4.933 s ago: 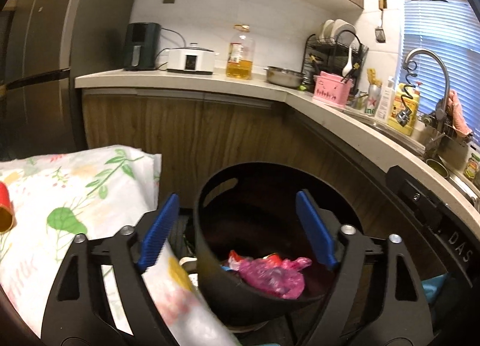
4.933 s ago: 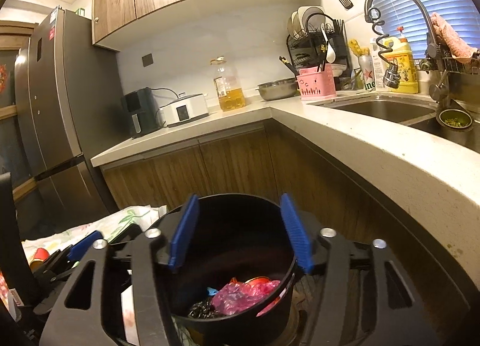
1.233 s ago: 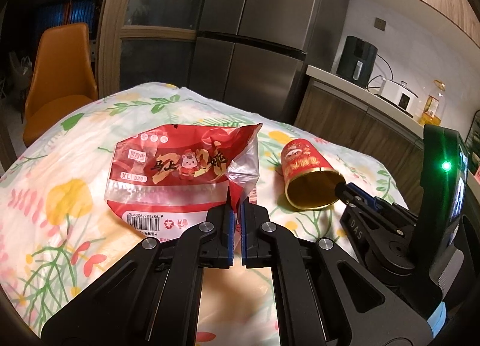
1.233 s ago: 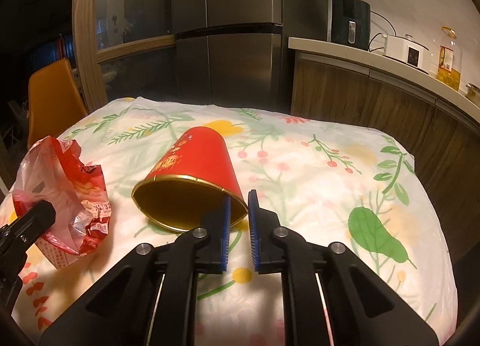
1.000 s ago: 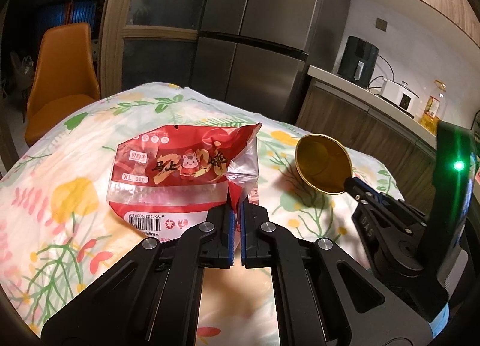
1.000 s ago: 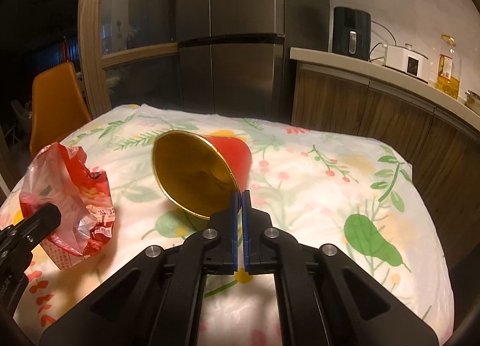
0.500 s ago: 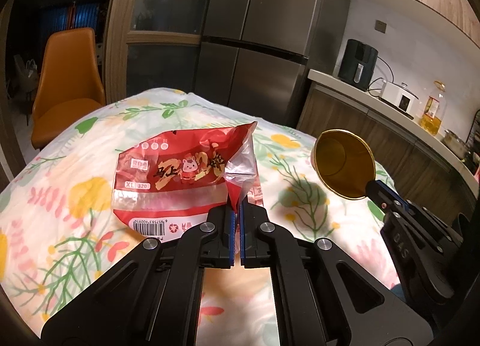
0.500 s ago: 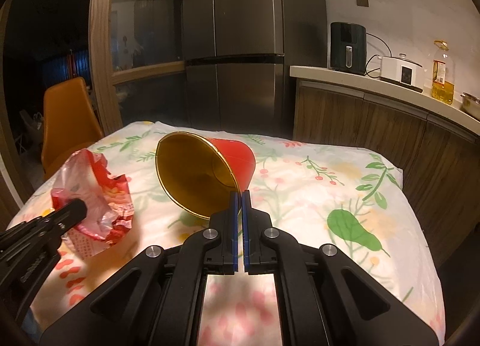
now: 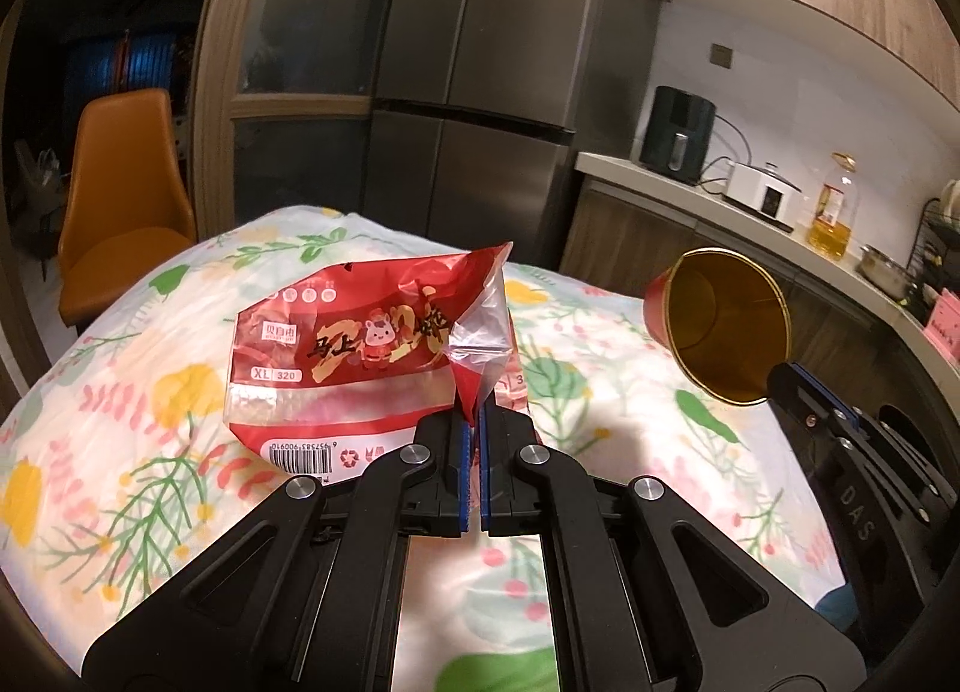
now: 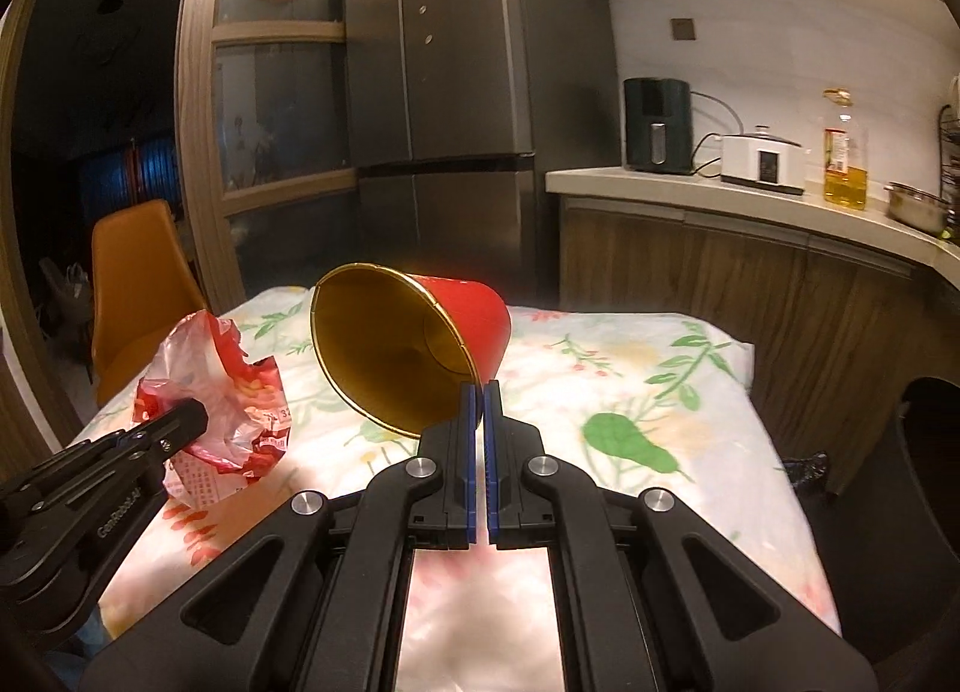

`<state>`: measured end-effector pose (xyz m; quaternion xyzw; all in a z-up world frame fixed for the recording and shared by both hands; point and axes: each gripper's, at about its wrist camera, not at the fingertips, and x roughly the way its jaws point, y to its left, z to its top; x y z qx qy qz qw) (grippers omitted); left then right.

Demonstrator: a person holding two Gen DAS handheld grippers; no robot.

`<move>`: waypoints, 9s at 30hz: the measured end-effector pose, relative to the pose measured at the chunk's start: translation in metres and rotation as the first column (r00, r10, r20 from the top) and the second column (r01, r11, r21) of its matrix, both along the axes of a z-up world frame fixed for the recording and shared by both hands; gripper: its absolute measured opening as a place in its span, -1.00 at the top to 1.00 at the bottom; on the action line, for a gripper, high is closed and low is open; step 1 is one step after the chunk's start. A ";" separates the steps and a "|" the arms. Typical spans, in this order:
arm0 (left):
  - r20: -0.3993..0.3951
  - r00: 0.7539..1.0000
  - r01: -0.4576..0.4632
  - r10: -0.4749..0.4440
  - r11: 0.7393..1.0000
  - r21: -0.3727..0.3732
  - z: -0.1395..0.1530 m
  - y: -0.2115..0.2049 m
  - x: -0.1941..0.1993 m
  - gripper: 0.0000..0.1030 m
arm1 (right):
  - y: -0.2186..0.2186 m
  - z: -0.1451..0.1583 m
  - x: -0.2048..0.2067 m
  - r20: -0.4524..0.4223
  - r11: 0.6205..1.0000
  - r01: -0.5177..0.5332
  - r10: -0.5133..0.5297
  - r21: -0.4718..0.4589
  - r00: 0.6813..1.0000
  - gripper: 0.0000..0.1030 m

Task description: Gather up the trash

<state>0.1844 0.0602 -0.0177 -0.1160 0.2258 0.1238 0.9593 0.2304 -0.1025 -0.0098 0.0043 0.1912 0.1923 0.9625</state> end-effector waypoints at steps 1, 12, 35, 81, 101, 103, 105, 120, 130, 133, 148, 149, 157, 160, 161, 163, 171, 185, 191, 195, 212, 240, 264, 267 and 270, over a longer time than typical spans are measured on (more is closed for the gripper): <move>0.002 1.000 0.010 -0.010 1.000 0.003 0.001 -0.004 -0.002 0.99 | -0.007 0.002 -0.004 0.005 1.000 0.011 -0.011 0.003 1.000 0.94; 0.019 0.991 0.131 -0.132 0.991 0.034 0.010 -0.058 -0.006 0.99 | -0.068 0.011 -0.035 0.027 0.990 0.136 -0.137 0.036 0.990 0.94; 0.033 0.902 0.425 -0.431 0.899 0.106 0.021 -0.192 0.010 0.99 | -0.191 0.018 -0.065 0.048 0.911 0.403 -0.408 0.089 0.912 0.94; 0.110 0.617 0.774 -0.779 0.626 0.096 0.005 -0.353 0.069 -0.03 | -0.323 0.007 -0.059 0.009 0.711 0.689 -0.697 0.143 0.717 0.37; 0.030 0.820 0.565 -0.571 0.817 0.121 0.004 -0.248 0.031 -0.85 | -0.262 0.005 -0.078 -0.029 0.778 0.627 -0.626 0.040 0.779 -0.89; 0.028 0.832 0.548 -0.555 0.828 0.123 0.007 -0.234 0.023 -0.87 | -0.252 0.007 -0.083 -0.018 0.785 0.618 -0.618 0.029 0.786 -0.89; 0.025 0.842 0.533 -0.539 0.838 0.121 0.009 -0.220 0.013 -0.87 | -0.242 0.009 -0.088 -0.018 0.796 0.605 -0.605 0.020 0.796 -0.89; 0.028 0.891 0.447 -0.454 0.884 0.136 0.023 -0.149 -0.059 -0.88 | -0.179 0.031 -0.154 0.020 0.827 0.563 -0.563 0.009 0.826 -0.89; 0.041 0.916 0.391 -0.399 0.911 0.129 0.022 -0.109 -0.105 -0.88 | -0.141 0.034 -0.190 0.020 0.848 0.529 -0.529 -0.014 0.849 -0.89; 0.042 0.920 0.381 -0.389 0.915 0.130 0.023 -0.101 -0.115 -0.88 | -0.132 0.034 -0.198 0.025 0.856 0.516 -0.515 -0.022 0.857 -0.89; 0.062 0.930 0.352 -0.361 0.928 0.121 0.028 -0.084 -0.137 -0.88 | -0.116 0.040 -0.219 0.049 0.857 0.516 -0.515 -0.009 0.856 -0.89; 0.062 0.930 0.352 -0.361 0.928 0.120 0.028 -0.084 -0.137 -0.88 | -0.116 0.040 -0.219 0.050 0.856 0.516 -0.515 -0.008 0.856 -0.89; 0.066 0.929 0.354 -0.363 0.928 0.119 0.028 -0.083 -0.138 -0.88 | -0.116 0.041 -0.220 0.054 0.857 0.516 -0.515 -0.007 0.856 -0.89; 0.067 0.929 0.354 -0.363 0.928 0.119 0.028 -0.082 -0.139 -0.88 | -0.115 0.042 -0.221 0.055 0.856 0.518 -0.517 -0.008 0.854 -0.89; 0.067 0.930 0.353 -0.363 0.928 0.119 0.028 -0.083 -0.139 -0.88 | -0.115 0.042 -0.221 0.056 0.855 0.518 -0.517 -0.008 0.854 -0.89; 0.067 0.929 0.355 -0.364 0.927 0.120 0.028 -0.082 -0.139 -0.88 | -0.115 0.043 -0.221 0.055 0.856 0.517 -0.516 -0.008 0.855 -0.89; 0.067 0.929 0.355 -0.365 0.927 0.119 0.029 -0.083 -0.139 -0.88 | -0.114 0.044 -0.221 0.058 0.856 0.518 -0.516 -0.008 0.854 -0.89; 0.068 0.929 0.356 -0.365 0.927 0.117 0.030 -0.084 -0.141 -0.88 | -0.112 0.046 -0.219 0.063 0.855 0.519 -0.517 -0.007 0.854 -0.89; 0.067 0.928 0.357 -0.365 0.927 0.116 0.030 -0.085 -0.142 -0.88 | -0.112 0.049 -0.220 0.066 0.856 0.516 -0.515 -0.005 0.855 -0.89; 0.068 0.928 0.356 -0.365 0.927 0.116 0.030 -0.085 -0.141 -0.88 | -0.111 0.050 -0.219 0.067 0.856 0.516 -0.515 -0.006 0.855 -0.89; 0.067 0.929 0.355 -0.364 0.927 0.116 0.030 -0.085 -0.141 -0.88 | -0.111 0.049 -0.219 0.069 0.856 0.517 -0.515 -0.004 0.854 -0.89; 0.064 0.924 0.365 -0.376 0.921 0.137 0.031 -0.091 -0.142 -0.83 | -0.111 0.051 -0.216 0.065 0.854 0.520 -0.519 -0.002 0.852 -0.89; 0.050 0.920 0.379 -0.389 0.914 0.148 0.030 -0.096 -0.138 -0.54 | -0.112 0.050 -0.217 0.063 0.850 0.526 -0.525 0.002 0.849 -0.89; 0.050 0.919 0.380 -0.391 0.913 0.149 0.030 -0.095 -0.138 -0.59 | -0.112 0.050 -0.216 0.063 0.850 0.527 -0.526 0.003 0.848 -0.89; 0.048 0.921 0.377 -0.387 0.914 0.148 0.029 -0.095 -0.138 -0.69 | -0.112 0.049 -0.215 0.062 0.850 0.527 -0.526 0.005 0.848 -0.89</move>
